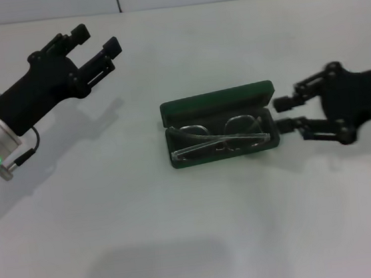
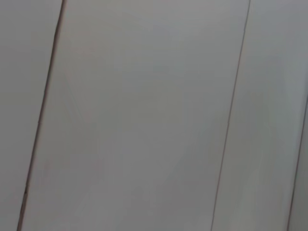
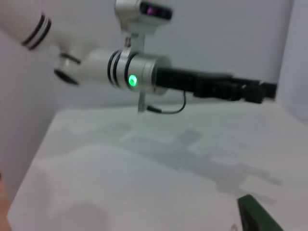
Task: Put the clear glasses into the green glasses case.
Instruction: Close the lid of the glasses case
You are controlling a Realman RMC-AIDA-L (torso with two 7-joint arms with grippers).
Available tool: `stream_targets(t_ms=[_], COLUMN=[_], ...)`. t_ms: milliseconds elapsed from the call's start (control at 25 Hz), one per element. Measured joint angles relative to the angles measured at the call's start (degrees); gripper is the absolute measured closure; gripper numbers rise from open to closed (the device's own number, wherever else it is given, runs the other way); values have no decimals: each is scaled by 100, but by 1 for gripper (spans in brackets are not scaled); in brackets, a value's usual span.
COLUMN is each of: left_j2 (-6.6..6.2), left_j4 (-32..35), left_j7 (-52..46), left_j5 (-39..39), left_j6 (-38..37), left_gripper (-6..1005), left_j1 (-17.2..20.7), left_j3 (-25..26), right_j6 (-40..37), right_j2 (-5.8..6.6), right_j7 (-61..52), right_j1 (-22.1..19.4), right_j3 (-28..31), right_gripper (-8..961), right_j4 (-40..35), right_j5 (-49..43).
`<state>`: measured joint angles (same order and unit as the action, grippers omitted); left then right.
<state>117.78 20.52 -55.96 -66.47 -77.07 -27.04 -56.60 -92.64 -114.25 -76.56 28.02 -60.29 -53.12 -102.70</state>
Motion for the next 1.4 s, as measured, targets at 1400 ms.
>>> stream_targets(t_ms=[1400], left_j2=[263], left_j4=[-34], left_j7=[-2207], left_j5=[-1500], left_j6=[2551], left_gripper=[271], left_j1=[-1868], left_j3=[-2040], right_j6=[-1245], right_j2=[162], right_j7=[2419], right_j1=[-248], right_j3=[1563], right_gripper=[206], right_j4=[1731], right_j5=[-865])
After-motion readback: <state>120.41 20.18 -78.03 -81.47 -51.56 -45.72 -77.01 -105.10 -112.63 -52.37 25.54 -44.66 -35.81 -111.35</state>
